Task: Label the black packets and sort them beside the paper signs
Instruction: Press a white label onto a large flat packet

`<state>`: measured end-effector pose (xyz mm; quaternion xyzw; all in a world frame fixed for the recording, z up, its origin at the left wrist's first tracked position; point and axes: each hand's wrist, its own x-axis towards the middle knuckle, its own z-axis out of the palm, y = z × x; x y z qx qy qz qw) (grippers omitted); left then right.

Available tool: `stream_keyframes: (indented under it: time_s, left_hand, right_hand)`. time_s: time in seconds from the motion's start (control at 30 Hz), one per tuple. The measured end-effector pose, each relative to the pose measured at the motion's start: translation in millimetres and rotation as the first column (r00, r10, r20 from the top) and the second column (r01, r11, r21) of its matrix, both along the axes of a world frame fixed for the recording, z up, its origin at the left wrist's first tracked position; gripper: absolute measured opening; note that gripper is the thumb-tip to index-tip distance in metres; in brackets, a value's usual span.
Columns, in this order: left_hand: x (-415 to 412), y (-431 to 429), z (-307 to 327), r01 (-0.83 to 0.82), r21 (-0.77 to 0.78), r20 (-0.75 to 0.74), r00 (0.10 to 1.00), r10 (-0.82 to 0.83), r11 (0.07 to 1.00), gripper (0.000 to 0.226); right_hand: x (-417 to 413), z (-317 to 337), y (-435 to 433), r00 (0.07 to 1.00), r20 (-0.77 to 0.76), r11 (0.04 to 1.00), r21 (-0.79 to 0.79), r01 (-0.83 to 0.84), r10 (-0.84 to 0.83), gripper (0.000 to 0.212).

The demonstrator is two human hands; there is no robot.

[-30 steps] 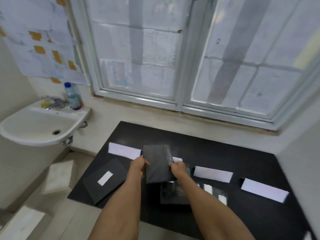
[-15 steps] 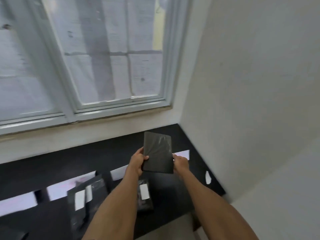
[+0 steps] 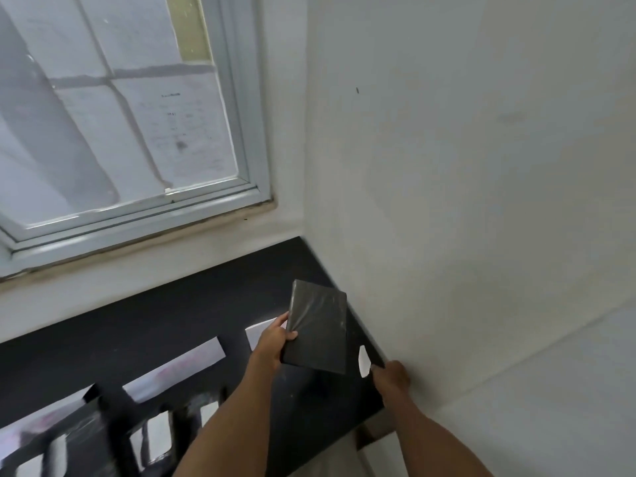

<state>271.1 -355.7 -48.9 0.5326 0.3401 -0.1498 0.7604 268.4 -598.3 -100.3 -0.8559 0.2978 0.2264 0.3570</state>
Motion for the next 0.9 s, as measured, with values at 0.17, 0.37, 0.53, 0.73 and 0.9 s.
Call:
stream_keyframes:
  time_s: [0.17,0.37,0.53,0.73,0.9]
  left_hand:
    - [14,4,-11,-0.053,0.000,-0.012,0.999,0.053,0.999,0.066]
    - [12,16,-11,-0.104,-0.038,-0.031,0.994,0.102,0.994,0.064]
    - [0,26,-3,-0.159,-0.011,-0.018,0.987,0.159,0.987,0.063]
    - [-20,41,24,-0.297,0.025,0.060,0.954,0.295,0.955,0.059]
    - [-55,63,57,-0.331,-0.002,0.112,0.937,0.330,0.943,0.047]
  right_hand:
    - [15,-24,12,0.998,0.038,0.999,0.013,0.044,-0.045,0.045]
    - [18,-37,15,0.995,0.077,0.997,-0.046,0.066,-0.062,0.039]
    - [21,0,44,0.923,0.282,0.965,0.060,0.256,-0.262,0.024]
    - [31,82,123,0.812,0.536,0.948,0.312,0.062,-0.230,0.034]
    - [-3,120,197,0.808,0.587,0.960,0.256,-0.116,-0.058,0.028]
